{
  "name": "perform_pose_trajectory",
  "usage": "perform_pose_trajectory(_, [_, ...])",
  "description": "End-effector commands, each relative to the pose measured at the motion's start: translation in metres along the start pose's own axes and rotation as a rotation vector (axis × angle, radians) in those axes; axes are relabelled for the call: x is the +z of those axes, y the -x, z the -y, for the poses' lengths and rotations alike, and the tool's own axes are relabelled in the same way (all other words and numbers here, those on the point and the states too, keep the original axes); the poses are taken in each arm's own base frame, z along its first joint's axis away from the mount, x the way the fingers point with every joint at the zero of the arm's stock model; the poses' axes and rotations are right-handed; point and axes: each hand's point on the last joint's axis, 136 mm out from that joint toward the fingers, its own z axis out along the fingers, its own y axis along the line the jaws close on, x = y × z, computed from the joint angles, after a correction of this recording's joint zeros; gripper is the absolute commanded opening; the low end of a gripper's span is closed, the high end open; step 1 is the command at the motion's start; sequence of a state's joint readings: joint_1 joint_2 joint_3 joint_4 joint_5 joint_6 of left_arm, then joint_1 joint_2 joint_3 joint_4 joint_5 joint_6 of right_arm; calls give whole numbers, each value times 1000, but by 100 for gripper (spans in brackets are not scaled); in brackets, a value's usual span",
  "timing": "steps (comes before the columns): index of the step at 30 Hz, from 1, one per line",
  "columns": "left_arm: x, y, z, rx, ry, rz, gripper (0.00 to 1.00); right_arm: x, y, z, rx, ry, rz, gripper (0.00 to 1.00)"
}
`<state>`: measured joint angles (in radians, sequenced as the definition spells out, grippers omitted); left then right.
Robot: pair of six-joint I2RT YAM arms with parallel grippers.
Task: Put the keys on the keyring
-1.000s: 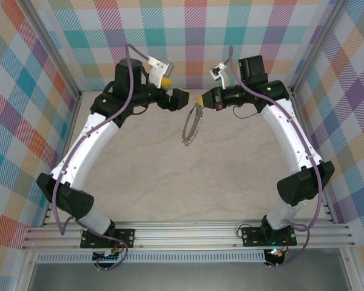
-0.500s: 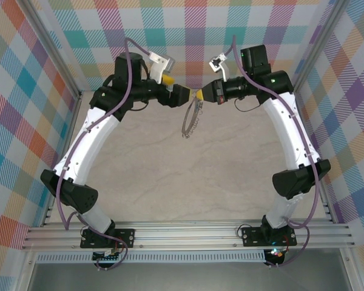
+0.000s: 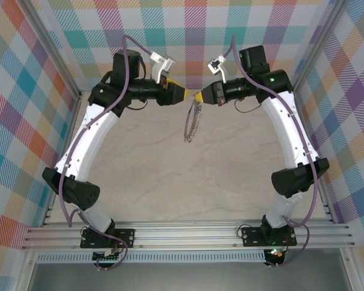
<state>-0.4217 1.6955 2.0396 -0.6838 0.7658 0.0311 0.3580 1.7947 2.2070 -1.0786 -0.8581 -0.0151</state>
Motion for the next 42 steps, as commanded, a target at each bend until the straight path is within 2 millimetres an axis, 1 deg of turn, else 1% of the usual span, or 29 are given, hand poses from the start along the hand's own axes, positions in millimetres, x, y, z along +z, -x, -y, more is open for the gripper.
perform_pose_trajectory(1, [-2,1,11,-46,-102,-16,50,-11,11,-29,-68,63,42,0])
perform_pose_trajectory(3, [-1,1,13,-55,-125,-19,50,-12,12,-31,-71,68,48,0])
perform_pose_trajectory(6, [1,0,13,-67,-143,-25,46,-13,16,-34,-75,80,59,0])
perform_pose_trajectory(10, [3,-1,13,-75,-154,-30,46,-14,20,-38,-80,96,73,0])
perform_pose_trajectory(12, [4,-2,13,-80,-160,-31,43,-14,21,-38,-81,102,76,0])
perform_pose_trajectory(25, [10,5,15,-109,-217,-17,31,-13,24,-36,-84,100,81,0])
perform_pose_trajectory(30, [10,10,18,-111,-239,-5,19,-13,25,-36,-86,101,82,0])
perform_pose_trajectory(36, [8,11,26,-109,-274,-8,7,-13,28,-34,-88,98,92,0])
perform_pose_trajectory(38, [8,11,29,-111,-284,-10,5,-13,30,-34,-87,97,98,0])
perform_pose_trajectory(42, [10,8,33,-117,-296,-22,3,-13,34,-35,-88,103,112,0])
